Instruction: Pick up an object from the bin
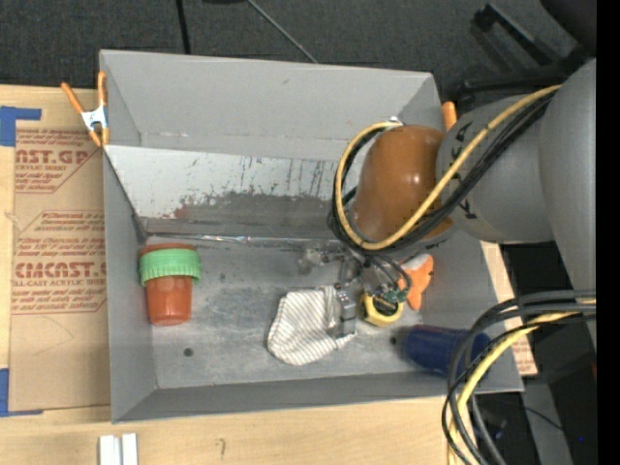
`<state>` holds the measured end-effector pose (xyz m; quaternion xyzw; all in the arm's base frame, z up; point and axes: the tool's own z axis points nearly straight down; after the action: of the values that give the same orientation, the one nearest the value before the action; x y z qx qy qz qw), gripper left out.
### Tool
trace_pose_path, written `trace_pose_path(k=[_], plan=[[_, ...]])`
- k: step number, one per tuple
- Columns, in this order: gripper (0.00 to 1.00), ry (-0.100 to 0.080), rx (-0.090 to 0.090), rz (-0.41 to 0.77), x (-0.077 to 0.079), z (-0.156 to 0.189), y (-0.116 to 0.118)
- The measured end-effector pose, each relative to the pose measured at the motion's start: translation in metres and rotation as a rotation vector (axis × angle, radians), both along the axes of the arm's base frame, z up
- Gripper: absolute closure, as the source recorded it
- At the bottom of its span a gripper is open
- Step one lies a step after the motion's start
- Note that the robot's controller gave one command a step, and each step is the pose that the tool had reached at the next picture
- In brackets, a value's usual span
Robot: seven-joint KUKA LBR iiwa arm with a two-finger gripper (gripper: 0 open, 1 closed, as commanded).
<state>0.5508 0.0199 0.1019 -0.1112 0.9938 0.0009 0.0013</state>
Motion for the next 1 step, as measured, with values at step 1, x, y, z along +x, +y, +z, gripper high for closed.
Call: trace_pose_path(k=[1], plan=[[0.0,0.001,-0.002,0.063,0.0016,-0.031,0.0073]])
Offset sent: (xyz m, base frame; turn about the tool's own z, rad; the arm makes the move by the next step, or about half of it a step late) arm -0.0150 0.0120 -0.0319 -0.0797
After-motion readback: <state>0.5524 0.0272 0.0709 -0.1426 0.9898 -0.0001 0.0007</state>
